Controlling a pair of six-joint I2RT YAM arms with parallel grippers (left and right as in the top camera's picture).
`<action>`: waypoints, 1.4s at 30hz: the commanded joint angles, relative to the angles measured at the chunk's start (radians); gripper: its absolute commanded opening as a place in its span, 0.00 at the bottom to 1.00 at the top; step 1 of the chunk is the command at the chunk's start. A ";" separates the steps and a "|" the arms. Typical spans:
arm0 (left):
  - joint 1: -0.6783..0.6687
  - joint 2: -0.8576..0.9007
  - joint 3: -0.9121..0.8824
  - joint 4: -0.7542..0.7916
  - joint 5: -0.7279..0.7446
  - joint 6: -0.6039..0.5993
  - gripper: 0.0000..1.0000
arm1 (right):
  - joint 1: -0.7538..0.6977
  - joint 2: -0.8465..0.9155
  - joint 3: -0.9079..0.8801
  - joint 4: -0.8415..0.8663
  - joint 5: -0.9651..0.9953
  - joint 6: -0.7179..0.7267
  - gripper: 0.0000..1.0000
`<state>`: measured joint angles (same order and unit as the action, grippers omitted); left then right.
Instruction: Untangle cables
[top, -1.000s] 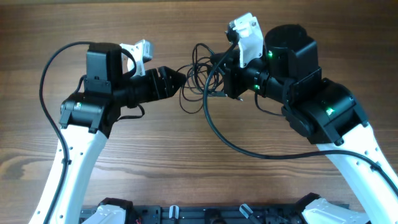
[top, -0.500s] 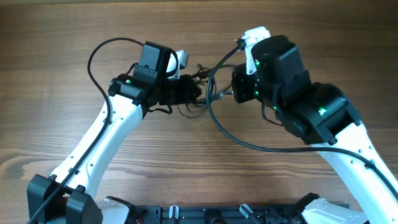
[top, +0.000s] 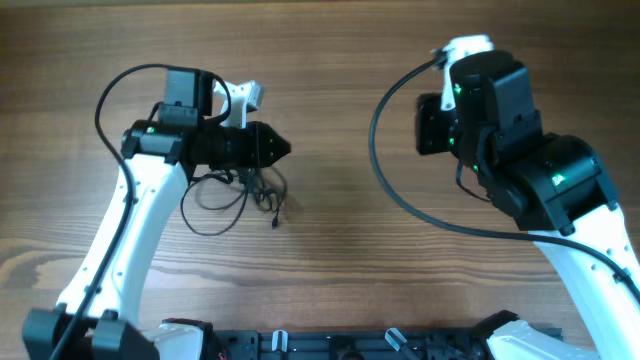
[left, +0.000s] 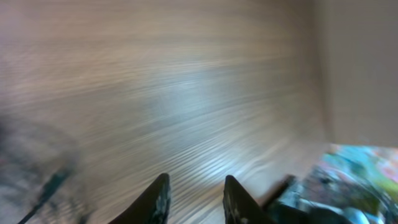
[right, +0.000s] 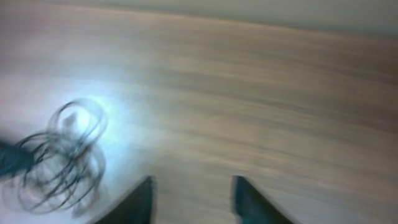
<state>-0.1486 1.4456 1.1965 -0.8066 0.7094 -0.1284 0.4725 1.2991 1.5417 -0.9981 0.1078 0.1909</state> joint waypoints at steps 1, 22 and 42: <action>0.000 -0.092 0.000 0.053 0.117 0.022 0.30 | 0.001 -0.013 0.021 -0.035 -0.233 -0.133 0.54; 0.377 -0.687 0.000 -0.224 -0.614 -0.411 0.05 | 0.381 0.597 0.002 0.071 -0.625 -0.663 1.00; 0.377 -0.696 0.000 -0.399 -0.655 -0.430 0.06 | 0.465 0.868 0.003 0.423 -0.620 -0.338 0.04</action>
<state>0.2222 0.7544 1.1957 -1.2060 0.0677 -0.5598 0.9482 2.1761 1.5433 -0.5522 -0.4976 -0.2455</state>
